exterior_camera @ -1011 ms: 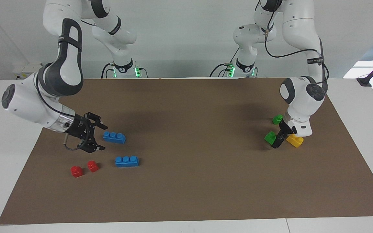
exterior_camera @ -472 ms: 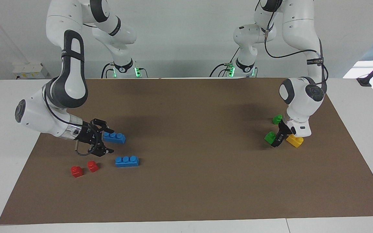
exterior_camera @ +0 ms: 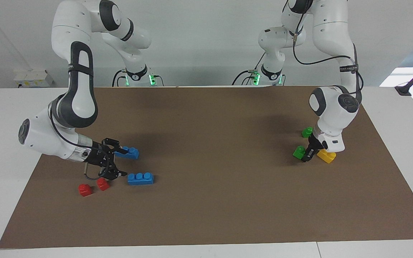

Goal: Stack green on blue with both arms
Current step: 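Grasp the green brick with the left gripper while the right gripper reaches the blue brick, then lift the green brick with the left gripper while the right gripper grasps the blue brick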

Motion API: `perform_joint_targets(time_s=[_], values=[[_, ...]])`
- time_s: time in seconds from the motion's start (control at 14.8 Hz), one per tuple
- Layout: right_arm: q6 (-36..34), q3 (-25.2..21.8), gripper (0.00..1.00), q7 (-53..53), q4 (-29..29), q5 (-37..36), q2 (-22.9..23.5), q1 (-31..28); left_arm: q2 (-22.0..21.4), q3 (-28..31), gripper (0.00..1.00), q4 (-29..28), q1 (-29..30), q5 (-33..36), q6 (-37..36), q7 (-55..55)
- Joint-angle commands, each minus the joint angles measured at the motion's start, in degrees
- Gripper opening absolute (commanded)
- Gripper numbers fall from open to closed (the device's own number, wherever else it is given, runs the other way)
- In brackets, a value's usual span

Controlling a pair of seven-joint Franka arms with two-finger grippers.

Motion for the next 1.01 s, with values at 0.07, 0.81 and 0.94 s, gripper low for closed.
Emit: perform_joint_targets(time_s=[0.07, 0.81, 0.94], values=[[1.3, 0.3, 1.0, -1.5, 2.1, 1.1, 3.0, 1.2, 0.0, 0.0, 0.0, 2.2, -0.2, -0.2, -2.1, -0.2], [7.2, 0.4, 1.0, -1.5, 2.1, 1.1, 6.3, 2.5, -5.9, -0.9, 0.0, 18.6, -8.0, -0.8, -28.9, -19.3], [8.3, 0.4, 1.0, -1.5, 2.1, 1.3, 6.5, 3.0, -6.5, -1.3, 0.0, 20.1, -9.6, -0.9, -30.4, -25.9]])
